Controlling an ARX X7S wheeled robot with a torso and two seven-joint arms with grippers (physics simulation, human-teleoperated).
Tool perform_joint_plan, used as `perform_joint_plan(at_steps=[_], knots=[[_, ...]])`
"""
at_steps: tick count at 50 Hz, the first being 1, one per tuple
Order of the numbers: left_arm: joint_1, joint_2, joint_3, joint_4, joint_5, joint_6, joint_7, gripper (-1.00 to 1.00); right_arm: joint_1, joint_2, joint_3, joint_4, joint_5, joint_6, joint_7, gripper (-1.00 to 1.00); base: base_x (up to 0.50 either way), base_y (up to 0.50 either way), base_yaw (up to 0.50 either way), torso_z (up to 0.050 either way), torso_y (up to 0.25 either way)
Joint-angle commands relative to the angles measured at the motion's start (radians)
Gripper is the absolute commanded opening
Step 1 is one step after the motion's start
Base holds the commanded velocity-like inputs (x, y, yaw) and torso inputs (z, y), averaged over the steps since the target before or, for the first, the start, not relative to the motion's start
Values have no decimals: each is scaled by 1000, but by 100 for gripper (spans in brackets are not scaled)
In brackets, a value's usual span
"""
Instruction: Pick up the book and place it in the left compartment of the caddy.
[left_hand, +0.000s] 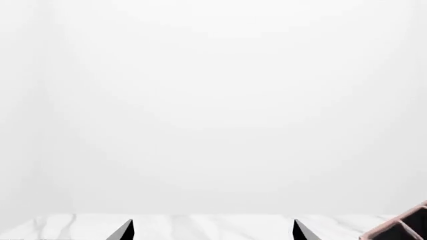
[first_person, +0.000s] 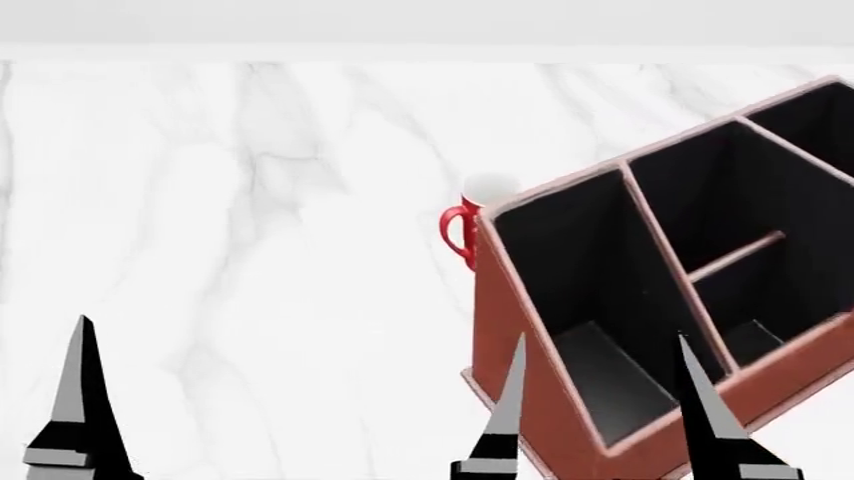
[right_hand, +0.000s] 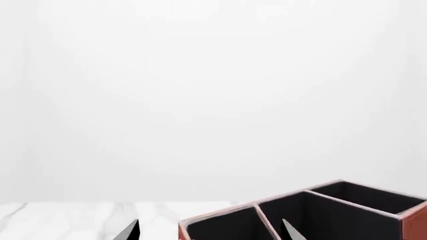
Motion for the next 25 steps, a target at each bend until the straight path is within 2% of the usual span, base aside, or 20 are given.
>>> perform_joint_plan(at_steps=[1,25], knots=[[4,-6,2,5,-13,0,-12,100,-9,9,1,7,31,-28,-4,100,0,-500,0,0,0],[-2,-23,-5,18,-43,-11,-35,100,-3,28,-15,7,47,-9,13,100,0,-500,0,0,0]])
